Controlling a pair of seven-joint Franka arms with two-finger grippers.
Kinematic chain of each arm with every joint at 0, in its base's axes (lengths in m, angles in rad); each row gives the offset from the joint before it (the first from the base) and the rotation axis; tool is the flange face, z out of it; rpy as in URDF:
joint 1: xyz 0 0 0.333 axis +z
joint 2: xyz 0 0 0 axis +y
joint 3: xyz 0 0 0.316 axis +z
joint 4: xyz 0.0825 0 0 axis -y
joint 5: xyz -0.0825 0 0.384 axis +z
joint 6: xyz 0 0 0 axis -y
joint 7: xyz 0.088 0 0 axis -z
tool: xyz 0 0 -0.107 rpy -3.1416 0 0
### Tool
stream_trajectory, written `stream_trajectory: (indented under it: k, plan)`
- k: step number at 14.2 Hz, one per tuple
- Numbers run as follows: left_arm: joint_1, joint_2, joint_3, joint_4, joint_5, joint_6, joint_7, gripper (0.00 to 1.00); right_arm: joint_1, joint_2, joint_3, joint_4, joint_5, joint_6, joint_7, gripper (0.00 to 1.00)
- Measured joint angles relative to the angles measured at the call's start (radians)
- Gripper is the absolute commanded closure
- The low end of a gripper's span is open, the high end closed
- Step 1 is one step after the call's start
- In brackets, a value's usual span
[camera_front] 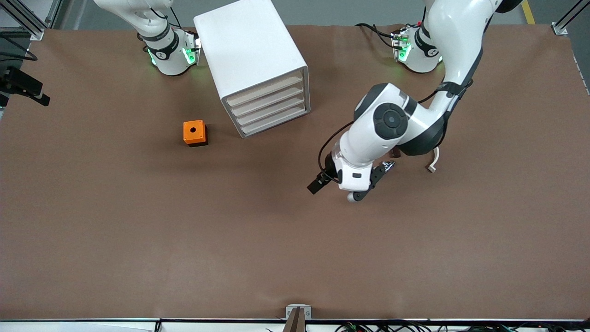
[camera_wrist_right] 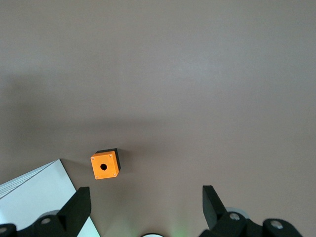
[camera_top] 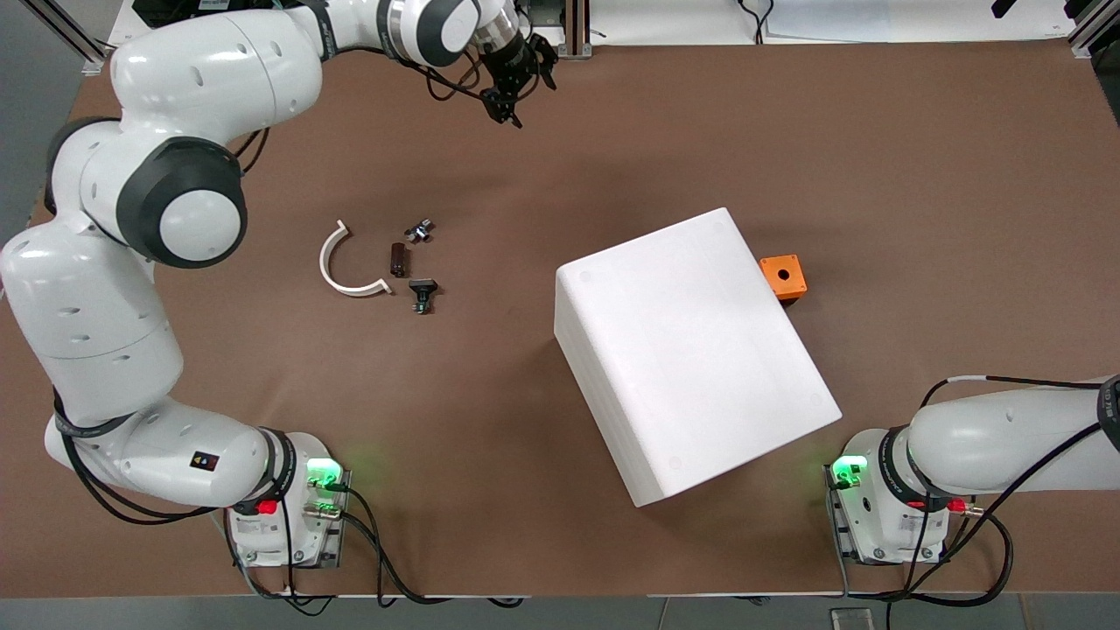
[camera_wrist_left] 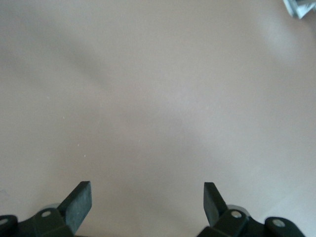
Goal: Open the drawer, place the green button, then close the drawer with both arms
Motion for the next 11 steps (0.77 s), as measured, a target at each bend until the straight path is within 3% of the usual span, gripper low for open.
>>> stream_trajectory:
  k: [7,11]
  plan:
    - [0.080,-0.027,0.000,0.001,0.000,-0.021,0.040,0.00,0.004,-0.057,0.003,-0.073,0.000,0.031,0.038,0.00]
    - [0.147,-0.115,0.002,0.007,0.000,-0.283,0.258,0.00,0.004,-0.058,0.001,-0.076,0.000,0.033,0.032,0.00]
